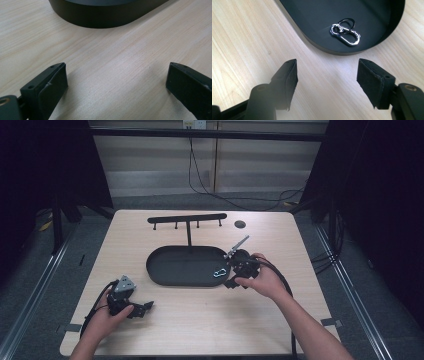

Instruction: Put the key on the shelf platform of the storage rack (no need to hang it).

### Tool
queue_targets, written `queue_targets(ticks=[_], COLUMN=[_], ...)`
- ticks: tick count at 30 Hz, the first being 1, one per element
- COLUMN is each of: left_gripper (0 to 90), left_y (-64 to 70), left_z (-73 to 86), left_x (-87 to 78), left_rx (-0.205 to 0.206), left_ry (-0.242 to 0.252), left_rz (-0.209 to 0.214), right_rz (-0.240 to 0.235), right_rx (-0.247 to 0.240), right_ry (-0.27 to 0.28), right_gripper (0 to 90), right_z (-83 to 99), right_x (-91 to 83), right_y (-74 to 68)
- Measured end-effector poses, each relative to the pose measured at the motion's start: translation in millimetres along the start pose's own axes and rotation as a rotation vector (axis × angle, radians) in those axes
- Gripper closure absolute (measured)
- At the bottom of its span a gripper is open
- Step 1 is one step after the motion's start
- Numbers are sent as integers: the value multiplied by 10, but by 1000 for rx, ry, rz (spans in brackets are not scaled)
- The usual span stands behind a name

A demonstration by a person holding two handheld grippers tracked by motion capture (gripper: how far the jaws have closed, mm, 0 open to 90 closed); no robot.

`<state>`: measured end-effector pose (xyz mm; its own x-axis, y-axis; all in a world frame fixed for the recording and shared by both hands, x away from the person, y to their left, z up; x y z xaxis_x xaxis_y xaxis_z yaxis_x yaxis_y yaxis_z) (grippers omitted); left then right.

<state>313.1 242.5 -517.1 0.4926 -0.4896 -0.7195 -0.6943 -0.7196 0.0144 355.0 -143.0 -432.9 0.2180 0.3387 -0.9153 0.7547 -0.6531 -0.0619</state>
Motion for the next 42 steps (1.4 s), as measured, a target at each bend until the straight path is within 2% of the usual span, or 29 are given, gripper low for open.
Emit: queue_targets(ticks=[12,17,34,42], left_gripper=[34,34,34,34], left_y=[0,-1,1,1], left_z=[0,0,1,1], left_x=[0,-1,-2,-3], left_rx=[-1,2,0,1], left_ry=[0,-1,-1,-2], left_rz=[0,-1,-1,-2], right_rz=[0,20,14,28], right_rx=[15,10,12,10], right_ry=[9,-8,4,-1], right_gripper=[323,317,316,312], right_z=[139,197,362,438], right_x=[-41,-50,-60,-119], right_y=[18,26,33,49])
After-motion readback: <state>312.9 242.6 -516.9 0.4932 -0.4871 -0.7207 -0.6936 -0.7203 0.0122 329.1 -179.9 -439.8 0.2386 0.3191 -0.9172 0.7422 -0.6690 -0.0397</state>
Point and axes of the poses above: each handheld gripper's, and its own axes: x roughly forward along the jaws, z roughly out of its underside, y roughly to its right, the point moved 1 cm from there along x, roughly forward along the jaws, and after that the axes turned 1 degree about -y, right-handed, at the moved point
